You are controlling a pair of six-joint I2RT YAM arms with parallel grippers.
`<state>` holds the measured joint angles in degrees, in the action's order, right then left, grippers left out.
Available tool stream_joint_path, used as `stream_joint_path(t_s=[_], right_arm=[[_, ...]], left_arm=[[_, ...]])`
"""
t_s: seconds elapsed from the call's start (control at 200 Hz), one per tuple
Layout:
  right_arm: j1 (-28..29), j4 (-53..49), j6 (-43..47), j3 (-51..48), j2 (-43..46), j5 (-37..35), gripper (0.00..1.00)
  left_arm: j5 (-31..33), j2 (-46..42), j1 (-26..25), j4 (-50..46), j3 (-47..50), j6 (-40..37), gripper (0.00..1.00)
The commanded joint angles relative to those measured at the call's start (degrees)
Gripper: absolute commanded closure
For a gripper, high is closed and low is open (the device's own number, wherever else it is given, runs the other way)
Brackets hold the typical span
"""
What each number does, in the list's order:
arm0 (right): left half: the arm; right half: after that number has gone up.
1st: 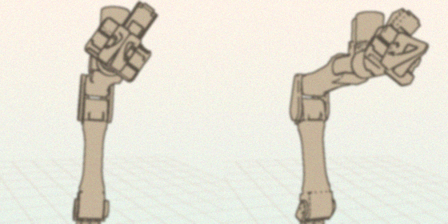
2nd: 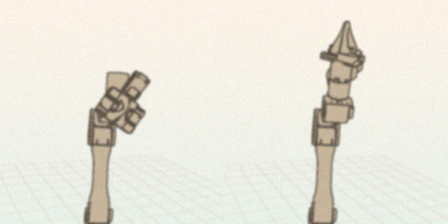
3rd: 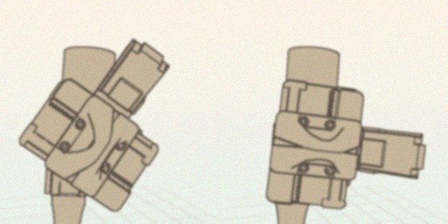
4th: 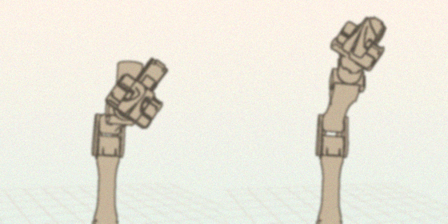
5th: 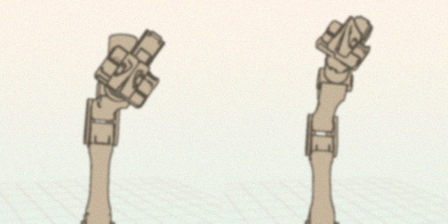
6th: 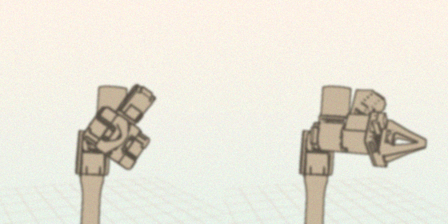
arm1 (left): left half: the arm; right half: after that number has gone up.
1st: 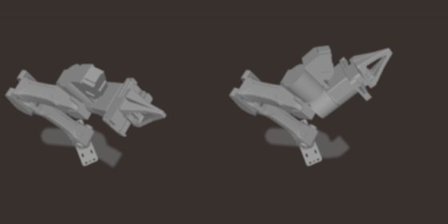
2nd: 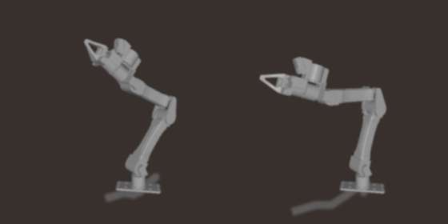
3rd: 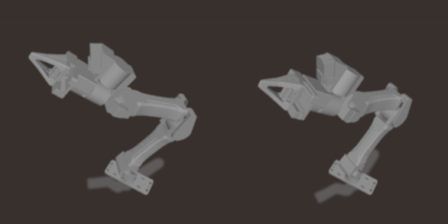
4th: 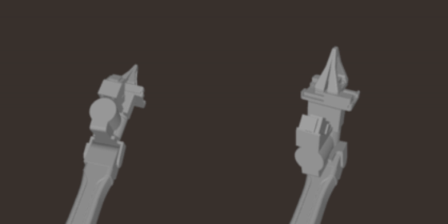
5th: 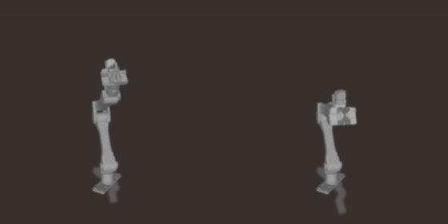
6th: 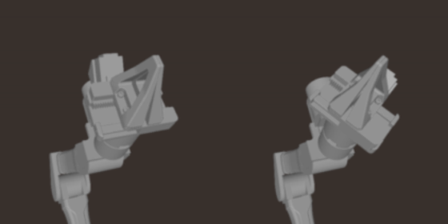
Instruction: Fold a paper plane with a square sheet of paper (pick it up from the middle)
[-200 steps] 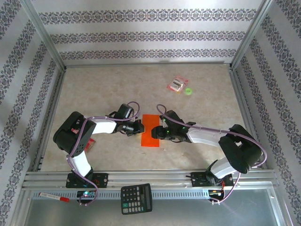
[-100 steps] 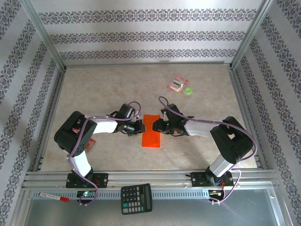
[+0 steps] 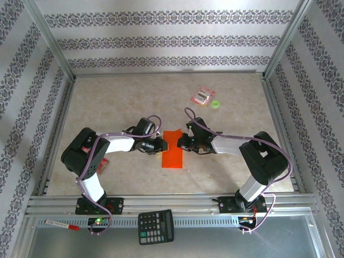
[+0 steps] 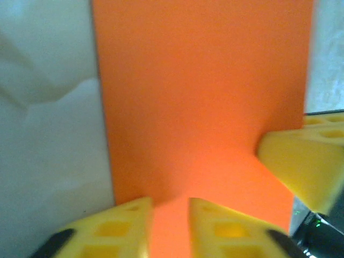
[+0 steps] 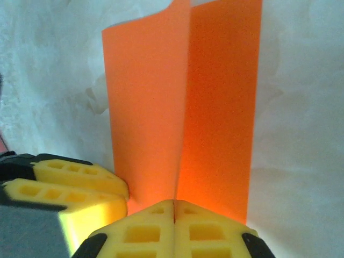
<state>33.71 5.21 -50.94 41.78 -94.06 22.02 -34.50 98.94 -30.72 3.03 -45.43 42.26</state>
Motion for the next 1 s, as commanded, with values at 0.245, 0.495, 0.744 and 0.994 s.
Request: stream_joint_path(t_s=[0.245,0.495,0.744,0.994], right_arm=[[-1.63,-0.55,-6.55,-0.21,2.81,3.97,0.98],[-2.43,-0.78,-8.43,-0.22,2.3,5.7,0.98],[-2.44,0.05,-8.85,-0.61,1.71,5.91,0.98],[-2.51,0.32,-8.6,-1.08,1.43,5.84,0.98]], left_arm=[[17.51,-22.47,-12.9,7.81,11.58,-13.27,0.45],[41.86,-21.13,-31.23,1.64,9.09,-27.53,0.27],[51.95,-9.58,-35.84,-1.05,2.05,-29.98,0.23],[52.51,-7.59,-35.9,-2.16,-0.04,-30.48,0.55]])
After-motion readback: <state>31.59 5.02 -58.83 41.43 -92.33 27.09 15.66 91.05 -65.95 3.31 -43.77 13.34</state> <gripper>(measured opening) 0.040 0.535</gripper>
